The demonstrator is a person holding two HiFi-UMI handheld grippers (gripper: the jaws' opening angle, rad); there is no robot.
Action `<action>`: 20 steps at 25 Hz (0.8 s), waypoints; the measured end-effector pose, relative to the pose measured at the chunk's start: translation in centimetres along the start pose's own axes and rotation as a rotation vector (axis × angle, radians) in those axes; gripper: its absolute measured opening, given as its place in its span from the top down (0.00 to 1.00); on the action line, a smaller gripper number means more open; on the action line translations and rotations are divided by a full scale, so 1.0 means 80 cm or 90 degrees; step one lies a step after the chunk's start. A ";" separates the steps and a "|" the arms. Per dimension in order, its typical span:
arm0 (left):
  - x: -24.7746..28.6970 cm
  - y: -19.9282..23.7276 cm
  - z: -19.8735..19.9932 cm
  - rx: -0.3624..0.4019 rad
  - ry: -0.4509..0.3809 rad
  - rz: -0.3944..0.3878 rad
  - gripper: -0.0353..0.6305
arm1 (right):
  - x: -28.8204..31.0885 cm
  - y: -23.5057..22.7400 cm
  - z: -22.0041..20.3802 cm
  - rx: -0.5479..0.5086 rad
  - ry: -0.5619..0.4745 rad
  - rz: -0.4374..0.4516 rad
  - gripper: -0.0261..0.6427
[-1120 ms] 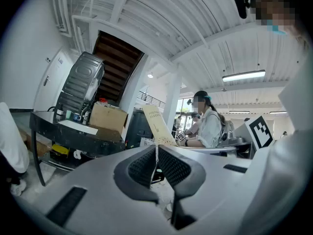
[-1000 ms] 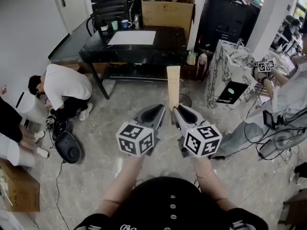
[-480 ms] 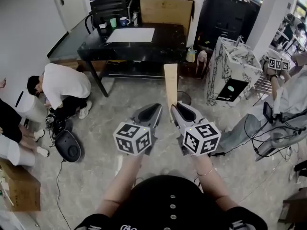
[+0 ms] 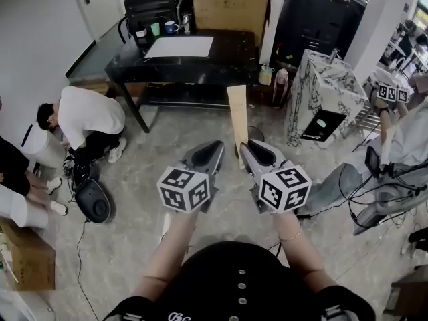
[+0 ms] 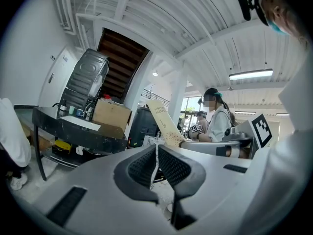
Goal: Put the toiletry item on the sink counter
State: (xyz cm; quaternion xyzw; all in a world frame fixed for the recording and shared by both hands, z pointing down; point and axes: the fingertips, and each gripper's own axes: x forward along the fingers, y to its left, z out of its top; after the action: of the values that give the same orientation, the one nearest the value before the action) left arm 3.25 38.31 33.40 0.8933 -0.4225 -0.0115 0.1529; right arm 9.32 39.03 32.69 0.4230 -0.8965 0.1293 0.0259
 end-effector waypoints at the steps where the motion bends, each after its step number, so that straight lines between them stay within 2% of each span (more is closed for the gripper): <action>1: 0.006 -0.003 -0.002 0.002 0.004 0.002 0.92 | 0.000 -0.005 -0.001 0.002 0.004 -0.002 0.86; 12: 0.058 0.006 -0.003 0.004 0.014 0.001 0.92 | 0.017 -0.042 -0.004 0.011 0.006 -0.012 0.86; 20: 0.108 0.070 0.015 0.001 0.017 -0.005 0.92 | 0.093 -0.075 -0.001 0.027 0.002 -0.018 0.86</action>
State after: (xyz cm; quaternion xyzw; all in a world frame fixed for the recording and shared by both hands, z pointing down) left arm 4.38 28.09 34.80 0.8953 -0.4166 -0.0001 0.1574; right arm 9.17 29.82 35.18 0.4356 -0.8875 0.1486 0.0201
